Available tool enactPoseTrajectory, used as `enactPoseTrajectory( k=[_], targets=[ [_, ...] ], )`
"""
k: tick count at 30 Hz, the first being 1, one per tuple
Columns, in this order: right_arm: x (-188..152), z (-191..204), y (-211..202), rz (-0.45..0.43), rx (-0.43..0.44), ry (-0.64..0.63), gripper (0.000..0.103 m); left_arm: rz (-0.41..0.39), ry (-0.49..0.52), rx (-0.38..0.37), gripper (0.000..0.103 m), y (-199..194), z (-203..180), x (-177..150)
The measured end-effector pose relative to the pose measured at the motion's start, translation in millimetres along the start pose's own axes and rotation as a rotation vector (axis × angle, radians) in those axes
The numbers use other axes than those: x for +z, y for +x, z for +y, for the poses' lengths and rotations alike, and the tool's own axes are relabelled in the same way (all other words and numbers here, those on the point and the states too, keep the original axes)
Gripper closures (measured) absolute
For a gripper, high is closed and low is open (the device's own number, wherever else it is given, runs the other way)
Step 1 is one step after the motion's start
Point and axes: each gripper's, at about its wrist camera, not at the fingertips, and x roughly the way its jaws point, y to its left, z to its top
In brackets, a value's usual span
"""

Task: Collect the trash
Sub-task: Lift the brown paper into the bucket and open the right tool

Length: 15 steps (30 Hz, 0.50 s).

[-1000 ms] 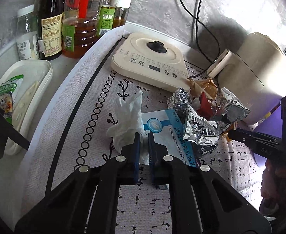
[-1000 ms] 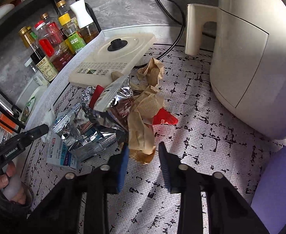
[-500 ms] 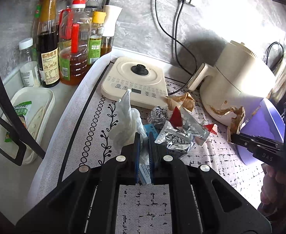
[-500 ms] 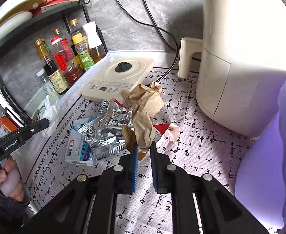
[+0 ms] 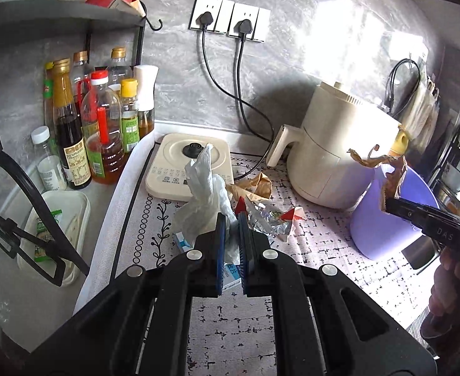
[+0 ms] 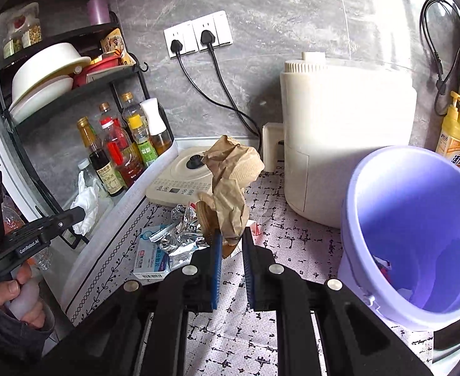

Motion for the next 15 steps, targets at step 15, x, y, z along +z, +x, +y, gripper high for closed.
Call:
enactPoseTrajectory(
  k=[15],
  targets=[
    [30,-52,-62,-0.135,-0.151,0.042,0.089,-0.081,0.105,-0.099,0.094,-18,-57,31]
  ],
)
